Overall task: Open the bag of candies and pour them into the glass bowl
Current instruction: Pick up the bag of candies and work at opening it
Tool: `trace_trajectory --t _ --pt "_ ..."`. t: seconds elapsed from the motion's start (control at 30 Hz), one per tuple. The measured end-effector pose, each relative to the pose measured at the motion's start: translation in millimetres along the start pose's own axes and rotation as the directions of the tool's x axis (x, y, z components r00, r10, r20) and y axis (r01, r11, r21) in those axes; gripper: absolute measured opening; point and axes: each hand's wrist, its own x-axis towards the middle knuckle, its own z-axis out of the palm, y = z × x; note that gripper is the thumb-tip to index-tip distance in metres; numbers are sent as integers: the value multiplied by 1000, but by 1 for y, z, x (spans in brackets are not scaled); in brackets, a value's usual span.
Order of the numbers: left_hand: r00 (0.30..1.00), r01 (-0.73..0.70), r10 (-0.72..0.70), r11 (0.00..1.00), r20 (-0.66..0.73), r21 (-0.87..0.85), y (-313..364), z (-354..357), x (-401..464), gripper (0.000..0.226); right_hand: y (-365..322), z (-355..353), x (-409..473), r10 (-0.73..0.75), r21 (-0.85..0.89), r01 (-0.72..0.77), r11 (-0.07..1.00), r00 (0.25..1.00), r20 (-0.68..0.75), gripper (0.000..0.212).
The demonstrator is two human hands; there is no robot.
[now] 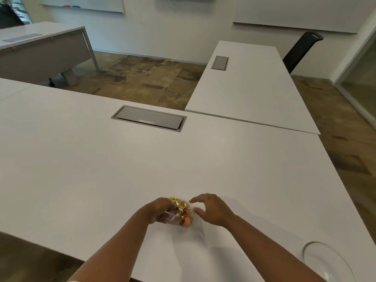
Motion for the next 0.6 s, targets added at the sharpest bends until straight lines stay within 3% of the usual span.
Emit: trace_trajectory --t 0.13,0.23,0.37,0.6 --pt "999 -28 30 991 13 -133 18 7 6 22 3 -11 -10 -21 111 31 993 996 -89 38" --pt "1000 -19 18 975 -6 -222 33 15 10 21 6 -17 -17 -62 17 64 998 990 -125 46" --pt "999 49 -41 965 34 -259 51 31 13 21 9 -24 -24 -97 -23 95 995 950 -296 21" --pt "998 61 -63 961 4 -270 77 51 17 24 17 -44 -29 35 118 13 993 920 -391 19"
